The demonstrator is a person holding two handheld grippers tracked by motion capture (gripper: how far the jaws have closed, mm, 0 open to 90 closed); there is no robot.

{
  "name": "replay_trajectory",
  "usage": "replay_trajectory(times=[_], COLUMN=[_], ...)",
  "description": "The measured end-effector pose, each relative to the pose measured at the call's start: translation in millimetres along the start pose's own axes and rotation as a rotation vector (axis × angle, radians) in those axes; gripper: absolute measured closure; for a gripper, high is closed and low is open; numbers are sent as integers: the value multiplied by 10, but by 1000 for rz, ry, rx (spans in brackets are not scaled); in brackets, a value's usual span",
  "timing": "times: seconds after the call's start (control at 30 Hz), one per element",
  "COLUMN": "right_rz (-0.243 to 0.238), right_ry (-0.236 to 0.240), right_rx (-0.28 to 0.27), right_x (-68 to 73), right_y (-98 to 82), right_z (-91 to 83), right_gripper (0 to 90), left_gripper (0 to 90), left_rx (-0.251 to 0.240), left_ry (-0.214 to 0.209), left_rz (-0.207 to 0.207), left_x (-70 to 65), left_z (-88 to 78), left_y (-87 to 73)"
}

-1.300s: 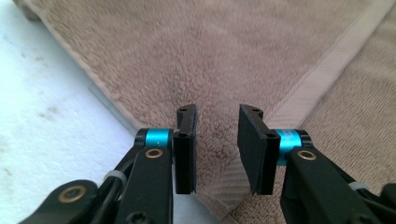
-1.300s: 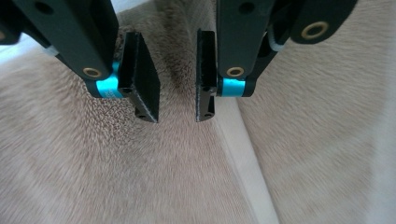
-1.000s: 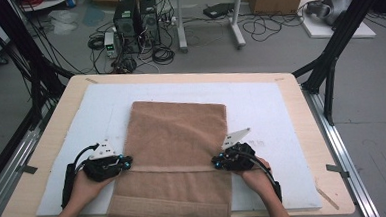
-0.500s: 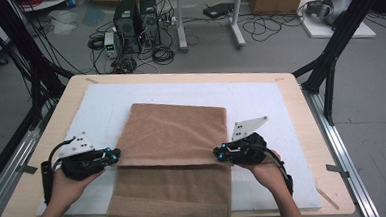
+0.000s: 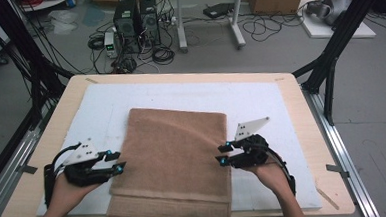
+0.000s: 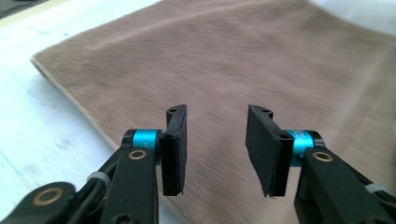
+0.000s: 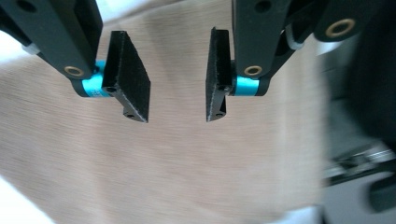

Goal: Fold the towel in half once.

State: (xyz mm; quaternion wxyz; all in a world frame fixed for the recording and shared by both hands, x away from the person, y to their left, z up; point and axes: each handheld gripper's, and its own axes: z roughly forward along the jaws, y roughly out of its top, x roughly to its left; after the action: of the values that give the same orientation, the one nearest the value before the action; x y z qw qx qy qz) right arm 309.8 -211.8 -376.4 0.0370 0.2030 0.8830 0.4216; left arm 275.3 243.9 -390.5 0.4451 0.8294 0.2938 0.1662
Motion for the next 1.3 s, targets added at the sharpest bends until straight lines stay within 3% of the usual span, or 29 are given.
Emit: replay_trajectory(times=[0.17,0.2,0.23,0.27,0.37,0.5,0.57,0.63,0.73,0.8,0.9,0.93,1.0,1.1,1.2,1.3], right_rz=[70,80,95,119,122,166,199,243,251,243,229,229,217,178,168,156], right_ry=[-129,-160,-195,-213,-273,-294,-285,-266,-270,-279,-203,-166,-160,-235,-285,-325], right_rx=[16,27,37,50,78,78,102,89,94,98,84,79,86,85,71,40], right_x=[-461,-556,-651,-736,-909,-1047,-1096,-1123,-1112,-1105,-1110,-1110,-1126,-1123,-1166,-1230], right_y=[39,45,43,37,2,-76,-131,-166,-162,-145,-122,-116,-98,-35,81,269], right_z=[194,234,275,317,439,537,588,605,617,627,653,663,660,613,524,413], right_gripper=[526,506,481,460,418,402,391,385,400,495,764,792,814,826,829,830], left_gripper=[575,589,609,609,557,468,440,429,450,515,663,745,795,817,824,825], left_rx=[1,0,-2,17,31,73,103,137,127,119,102,91,86,58,-4,-10], left_ry=[109,92,102,150,207,187,173,155,169,163,136,122,136,170,214,256], left_rz=[-60,-112,-136,-134,-169,-212,-221,-240,-244,-252,-273,-282,-272,-268,-273,-237], left_x=[337,429,497,548,674,771,791,803,795,799,803,796,787,790,809,841], left_z=[405,478,548,618,757,930,1002,1065,1074,1074,1087,1096,1099,1075,1030,1012], left_y=[59,69,79,92,90,81,68,33,37,33,35,38,49,71,149,324])
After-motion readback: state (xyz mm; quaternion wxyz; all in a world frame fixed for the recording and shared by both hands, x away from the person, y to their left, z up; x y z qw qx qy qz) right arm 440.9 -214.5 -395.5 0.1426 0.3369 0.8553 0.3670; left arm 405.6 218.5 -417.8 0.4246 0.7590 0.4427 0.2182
